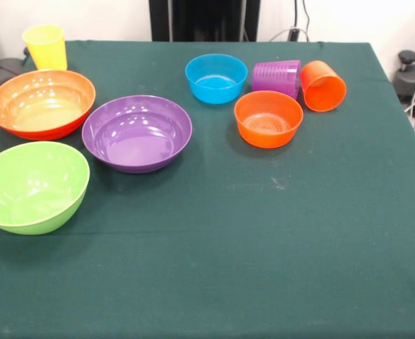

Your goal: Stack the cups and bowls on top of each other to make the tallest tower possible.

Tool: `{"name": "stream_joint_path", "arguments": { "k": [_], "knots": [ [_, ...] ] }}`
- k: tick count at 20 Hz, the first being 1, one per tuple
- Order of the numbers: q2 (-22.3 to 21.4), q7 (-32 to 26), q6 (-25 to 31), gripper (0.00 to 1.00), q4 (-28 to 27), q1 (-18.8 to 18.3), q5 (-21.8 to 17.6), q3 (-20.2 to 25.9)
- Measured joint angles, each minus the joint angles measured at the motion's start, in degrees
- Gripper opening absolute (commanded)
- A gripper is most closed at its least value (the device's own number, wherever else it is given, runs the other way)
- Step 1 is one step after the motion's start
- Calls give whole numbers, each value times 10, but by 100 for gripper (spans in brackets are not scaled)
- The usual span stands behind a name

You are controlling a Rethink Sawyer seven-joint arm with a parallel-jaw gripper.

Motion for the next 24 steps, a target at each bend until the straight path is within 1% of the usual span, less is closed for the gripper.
{"name": "stream_joint_path", "arguments": {
  "k": [10, 24],
  "knots": [
    [0, 0, 0, 0, 1, -12, 0, 0],
    [2, 0, 0, 0, 2, -44, 1, 0]
  ]
}}
